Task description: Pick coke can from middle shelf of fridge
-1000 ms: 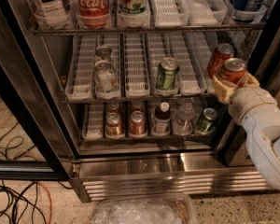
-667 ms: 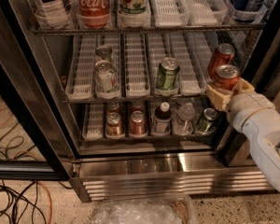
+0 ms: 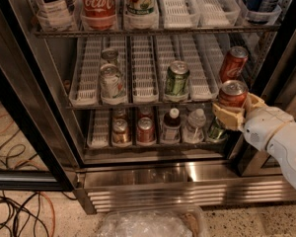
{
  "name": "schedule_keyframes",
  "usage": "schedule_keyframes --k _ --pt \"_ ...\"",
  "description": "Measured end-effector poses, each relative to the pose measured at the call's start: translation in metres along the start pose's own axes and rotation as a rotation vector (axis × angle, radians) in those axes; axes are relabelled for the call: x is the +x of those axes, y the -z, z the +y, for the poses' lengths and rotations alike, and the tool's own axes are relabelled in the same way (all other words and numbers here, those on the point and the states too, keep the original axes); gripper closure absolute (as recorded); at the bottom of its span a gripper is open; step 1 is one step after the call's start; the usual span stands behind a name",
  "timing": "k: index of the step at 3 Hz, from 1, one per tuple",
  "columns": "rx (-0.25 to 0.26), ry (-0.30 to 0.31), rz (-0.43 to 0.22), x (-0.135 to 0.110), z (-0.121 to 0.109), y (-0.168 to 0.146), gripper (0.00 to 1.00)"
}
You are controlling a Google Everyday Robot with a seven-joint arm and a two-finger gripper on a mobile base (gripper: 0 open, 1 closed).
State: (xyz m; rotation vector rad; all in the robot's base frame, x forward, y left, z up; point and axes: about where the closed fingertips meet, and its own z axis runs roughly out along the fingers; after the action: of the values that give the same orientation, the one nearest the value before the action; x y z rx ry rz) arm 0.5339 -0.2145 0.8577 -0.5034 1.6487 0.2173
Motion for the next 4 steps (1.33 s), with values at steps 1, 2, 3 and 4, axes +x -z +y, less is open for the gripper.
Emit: schedule_keyframes --k 1,2,3,4 --pt "0.0 0.0 0.0 0.0 0.0 0.0 1.0" --pt "-0.026 0.028 0.0 -0.004 0.008 -0.004 1.0" --pt "-0.087 0.064 0.001 -0.01 0.033 -0.009 1.0" --pt "-0.159 0.11 -0.014 -0.02 0.067 -0.009 1.0"
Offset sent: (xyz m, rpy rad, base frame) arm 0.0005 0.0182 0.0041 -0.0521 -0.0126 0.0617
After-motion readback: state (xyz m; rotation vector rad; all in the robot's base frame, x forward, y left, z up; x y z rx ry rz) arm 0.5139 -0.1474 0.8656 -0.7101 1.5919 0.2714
